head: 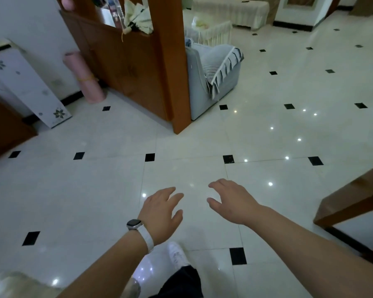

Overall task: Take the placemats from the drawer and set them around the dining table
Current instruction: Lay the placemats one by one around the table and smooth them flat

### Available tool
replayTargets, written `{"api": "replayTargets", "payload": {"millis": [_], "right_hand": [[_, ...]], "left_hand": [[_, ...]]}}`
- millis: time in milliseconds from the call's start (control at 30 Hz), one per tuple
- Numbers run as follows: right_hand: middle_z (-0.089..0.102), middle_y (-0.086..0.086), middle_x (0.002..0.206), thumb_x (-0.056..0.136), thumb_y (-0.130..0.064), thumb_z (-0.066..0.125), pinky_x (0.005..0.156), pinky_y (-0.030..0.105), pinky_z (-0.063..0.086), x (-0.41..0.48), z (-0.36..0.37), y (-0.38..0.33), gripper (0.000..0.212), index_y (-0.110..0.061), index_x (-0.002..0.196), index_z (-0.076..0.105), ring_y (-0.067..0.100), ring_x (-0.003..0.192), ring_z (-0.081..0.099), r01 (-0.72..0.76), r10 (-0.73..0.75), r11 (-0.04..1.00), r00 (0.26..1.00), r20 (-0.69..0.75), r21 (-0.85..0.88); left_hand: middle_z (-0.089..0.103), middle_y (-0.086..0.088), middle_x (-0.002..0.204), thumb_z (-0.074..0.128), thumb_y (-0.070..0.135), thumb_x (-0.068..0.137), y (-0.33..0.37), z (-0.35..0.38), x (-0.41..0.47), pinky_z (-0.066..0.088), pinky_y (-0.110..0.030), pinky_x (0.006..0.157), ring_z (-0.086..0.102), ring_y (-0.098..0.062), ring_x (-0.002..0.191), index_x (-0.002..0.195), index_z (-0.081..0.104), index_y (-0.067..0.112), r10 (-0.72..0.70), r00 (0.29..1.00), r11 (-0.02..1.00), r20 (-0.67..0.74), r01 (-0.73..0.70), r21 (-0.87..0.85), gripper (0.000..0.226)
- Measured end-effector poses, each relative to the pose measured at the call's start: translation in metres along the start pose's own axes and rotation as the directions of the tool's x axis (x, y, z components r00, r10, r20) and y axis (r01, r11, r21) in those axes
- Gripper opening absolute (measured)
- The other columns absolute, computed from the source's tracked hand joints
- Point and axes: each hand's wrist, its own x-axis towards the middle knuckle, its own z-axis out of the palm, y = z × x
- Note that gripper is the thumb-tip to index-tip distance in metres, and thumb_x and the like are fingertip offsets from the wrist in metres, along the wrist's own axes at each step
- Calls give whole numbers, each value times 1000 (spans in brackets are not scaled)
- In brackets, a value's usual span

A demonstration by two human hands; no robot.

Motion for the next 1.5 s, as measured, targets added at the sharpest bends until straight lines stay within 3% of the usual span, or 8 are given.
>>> {"api": "replayTargets", "payload": {"millis": [233,367,500,633,933,1133,1267,1500], "right_hand": [[45,-4,146,98,-48,43,106,36,36,125,-41,-45,53,-23,145,41,19,131,43,-5,2,995,1000,-32,-98],[46,-4,144,97,-48,45,105,36,37,196,-54,-91,53,-23,144,43,20,130,44,70,-79,985,996,-50,-155],[46,-4,143,97,-49,44,105,35,37,253,-50,-136,53,-23,143,43,19,129,44,175,-173,969,985,26,-174],[48,-3,142,97,-48,44,106,38,38,313,-44,-171,53,-22,143,45,20,127,46,293,-279,937,956,96,-191],[51,0,138,98,-46,46,101,34,38,457,-26,-220,49,-20,139,49,21,124,48,458,-419,877,878,233,-147],[53,-3,135,97,-48,46,101,32,40,578,-37,-254,48,-22,136,52,19,119,52,530,-502,846,829,246,-60],[48,-3,142,99,-47,43,105,33,36,644,-54,-286,50,-22,142,46,19,126,47,614,-573,786,767,289,-73],[49,-4,142,99,-45,45,104,33,36,700,-35,-362,47,-22,139,50,18,127,47,713,-664,701,662,348,-18]], "left_hand": [[35,1,154,40,47,92,-116,-38,92,26,-38,113,31,-20,140,144,40,31,-59,998,997,-16,58,-53,54],[36,-1,153,44,45,94,-183,-65,125,26,-40,113,31,-21,140,144,41,29,-133,990,990,-47,131,-58,53],[42,-3,150,38,48,86,-227,-72,124,32,-39,109,38,-23,136,141,47,27,-233,971,967,-52,225,-122,59],[38,0,152,45,43,93,-272,-71,126,31,-37,110,35,-20,138,143,42,29,-331,943,940,-35,326,-103,52],[36,-1,153,36,48,87,-365,-84,154,28,-38,110,34,-22,138,144,41,29,-552,833,824,43,553,-124,60],[35,3,153,44,45,94,-435,-120,198,28,-36,111,32,-18,139,144,39,31,-679,733,730,46,681,-66,53],[41,0,150,21,58,81,-472,-154,226,33,-39,108,39,-22,135,141,46,29,-735,678,678,-27,733,-59,71],[36,1,153,37,49,89,-508,-164,205,27,-37,112,33,-21,139,144,40,30,-862,507,505,-6,856,-108,58]]}}
